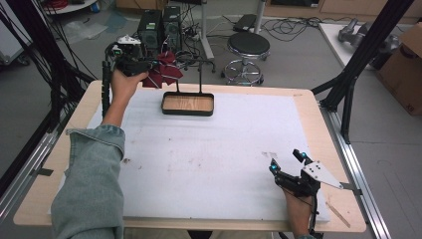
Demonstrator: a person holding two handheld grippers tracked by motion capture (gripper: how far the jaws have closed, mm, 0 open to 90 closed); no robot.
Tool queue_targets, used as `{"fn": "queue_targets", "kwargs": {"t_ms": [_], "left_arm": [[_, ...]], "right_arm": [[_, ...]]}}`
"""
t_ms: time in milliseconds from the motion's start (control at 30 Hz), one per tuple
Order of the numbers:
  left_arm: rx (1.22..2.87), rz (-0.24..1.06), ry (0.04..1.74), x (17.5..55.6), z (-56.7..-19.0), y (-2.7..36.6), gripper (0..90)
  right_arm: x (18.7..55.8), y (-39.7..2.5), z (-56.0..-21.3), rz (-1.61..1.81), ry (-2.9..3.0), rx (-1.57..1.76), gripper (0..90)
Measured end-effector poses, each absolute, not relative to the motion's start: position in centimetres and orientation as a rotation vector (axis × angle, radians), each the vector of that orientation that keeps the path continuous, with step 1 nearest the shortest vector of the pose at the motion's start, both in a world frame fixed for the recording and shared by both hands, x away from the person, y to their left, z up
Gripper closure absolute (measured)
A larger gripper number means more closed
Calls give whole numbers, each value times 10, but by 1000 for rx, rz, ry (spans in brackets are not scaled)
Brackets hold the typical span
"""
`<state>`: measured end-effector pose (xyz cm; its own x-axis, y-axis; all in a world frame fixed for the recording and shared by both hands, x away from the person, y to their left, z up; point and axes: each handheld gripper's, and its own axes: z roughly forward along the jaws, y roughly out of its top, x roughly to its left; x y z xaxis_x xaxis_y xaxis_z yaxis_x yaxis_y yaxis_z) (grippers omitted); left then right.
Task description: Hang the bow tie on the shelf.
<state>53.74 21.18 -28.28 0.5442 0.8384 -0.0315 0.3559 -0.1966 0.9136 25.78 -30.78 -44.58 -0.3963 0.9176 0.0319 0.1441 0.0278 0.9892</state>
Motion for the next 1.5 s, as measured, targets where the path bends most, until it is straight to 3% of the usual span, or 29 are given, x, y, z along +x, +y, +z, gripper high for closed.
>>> {"fn": "queue_targets", "kwargs": {"t_ms": [833, 1500], "left_arm": [[1802, 529, 1019, 526, -317, 240, 742], [1794, 580, 1014, 542, -346, 217, 741]], "right_arm": [[259, -307, -446, 1420, 1630, 1101, 116], [258, -307, -446, 1423, 1633, 1113, 115]]}}
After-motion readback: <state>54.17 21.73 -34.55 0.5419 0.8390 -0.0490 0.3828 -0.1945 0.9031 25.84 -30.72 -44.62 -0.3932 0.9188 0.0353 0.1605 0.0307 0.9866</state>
